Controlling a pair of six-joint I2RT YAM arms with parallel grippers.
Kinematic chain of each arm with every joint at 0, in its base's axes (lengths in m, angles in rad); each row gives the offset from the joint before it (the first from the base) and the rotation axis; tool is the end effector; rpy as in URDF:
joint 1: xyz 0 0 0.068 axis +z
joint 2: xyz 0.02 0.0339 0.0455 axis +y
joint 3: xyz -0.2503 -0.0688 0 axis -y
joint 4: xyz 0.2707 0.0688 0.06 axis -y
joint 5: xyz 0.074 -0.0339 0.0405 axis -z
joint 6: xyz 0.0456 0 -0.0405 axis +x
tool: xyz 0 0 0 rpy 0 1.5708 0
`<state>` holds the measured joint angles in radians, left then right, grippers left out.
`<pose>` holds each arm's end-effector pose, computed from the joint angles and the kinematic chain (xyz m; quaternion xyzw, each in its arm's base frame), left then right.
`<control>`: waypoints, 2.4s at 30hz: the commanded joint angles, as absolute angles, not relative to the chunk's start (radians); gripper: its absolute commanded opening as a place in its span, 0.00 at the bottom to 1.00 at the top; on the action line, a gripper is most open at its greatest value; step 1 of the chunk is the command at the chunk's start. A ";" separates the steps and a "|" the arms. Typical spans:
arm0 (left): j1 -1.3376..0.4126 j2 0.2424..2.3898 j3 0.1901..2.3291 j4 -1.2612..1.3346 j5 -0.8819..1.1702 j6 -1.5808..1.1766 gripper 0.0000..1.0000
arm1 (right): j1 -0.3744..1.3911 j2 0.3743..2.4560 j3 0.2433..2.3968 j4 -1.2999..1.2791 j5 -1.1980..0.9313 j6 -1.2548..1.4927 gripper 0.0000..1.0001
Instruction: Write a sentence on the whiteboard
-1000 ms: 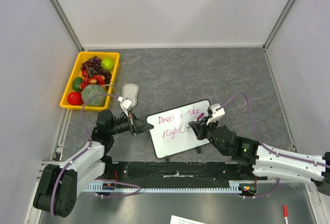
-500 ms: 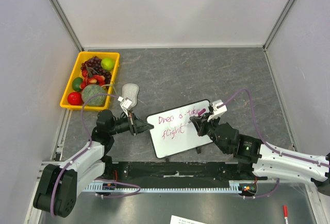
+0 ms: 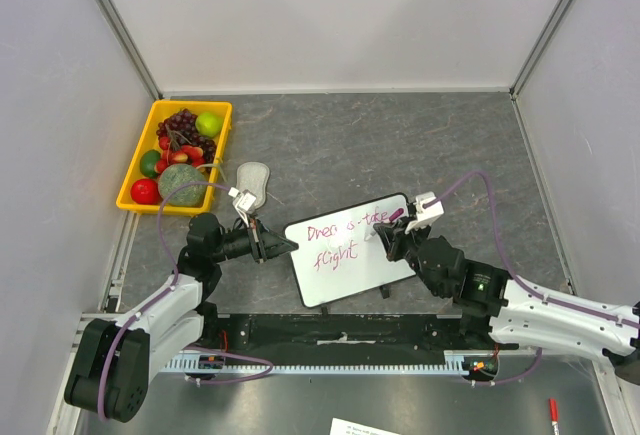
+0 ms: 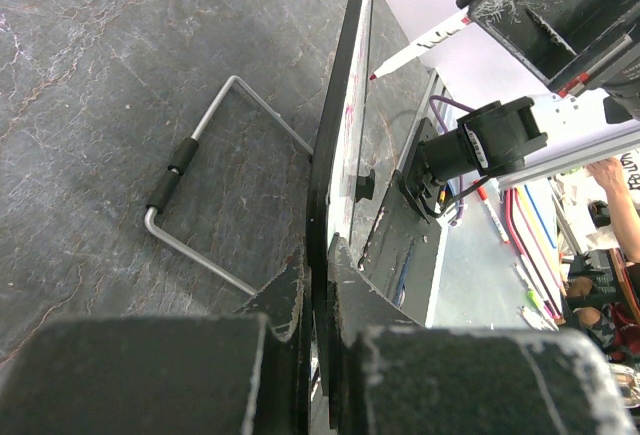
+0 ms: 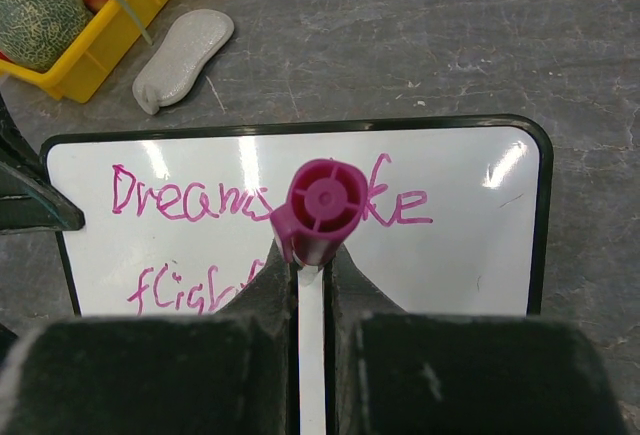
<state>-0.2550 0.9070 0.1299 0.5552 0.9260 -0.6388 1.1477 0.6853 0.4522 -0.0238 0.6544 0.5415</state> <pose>0.1841 -0.0857 0.1413 0.1405 0.7392 -0.5560 0.3531 0.1115 0.1801 0.2398 -0.0365 0.7743 0.2634 0.5743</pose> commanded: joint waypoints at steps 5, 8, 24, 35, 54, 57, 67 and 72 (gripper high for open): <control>-0.256 0.905 0.130 0.572 0.914 -0.561 0.02 | 1.137 0.693 0.420 -0.009 0.678 0.534 0.00; -0.256 0.905 0.130 0.574 0.914 -0.563 0.02 | 1.135 0.689 0.408 -0.009 0.673 0.541 0.00; -0.256 0.905 0.130 0.574 0.914 -0.561 0.02 | 1.135 0.663 0.370 -0.051 0.620 0.577 0.00; -0.256 0.905 0.130 0.574 0.914 -0.563 0.02 | 1.135 0.683 0.374 -0.052 0.598 0.566 0.00; -0.256 0.899 0.129 0.572 0.913 -0.563 0.02 | 1.135 0.699 0.449 -0.008 0.701 0.517 0.00; -0.256 0.900 0.130 0.572 0.913 -0.561 0.02 | 1.137 0.695 0.453 -0.008 0.718 0.517 0.00; -0.256 0.900 0.130 0.571 0.913 -0.561 0.02 | 1.134 0.683 0.446 -0.020 0.718 0.518 0.00; -0.256 0.900 0.129 0.571 0.913 -0.561 0.02 | 1.135 0.672 0.425 -0.055 0.696 0.538 0.00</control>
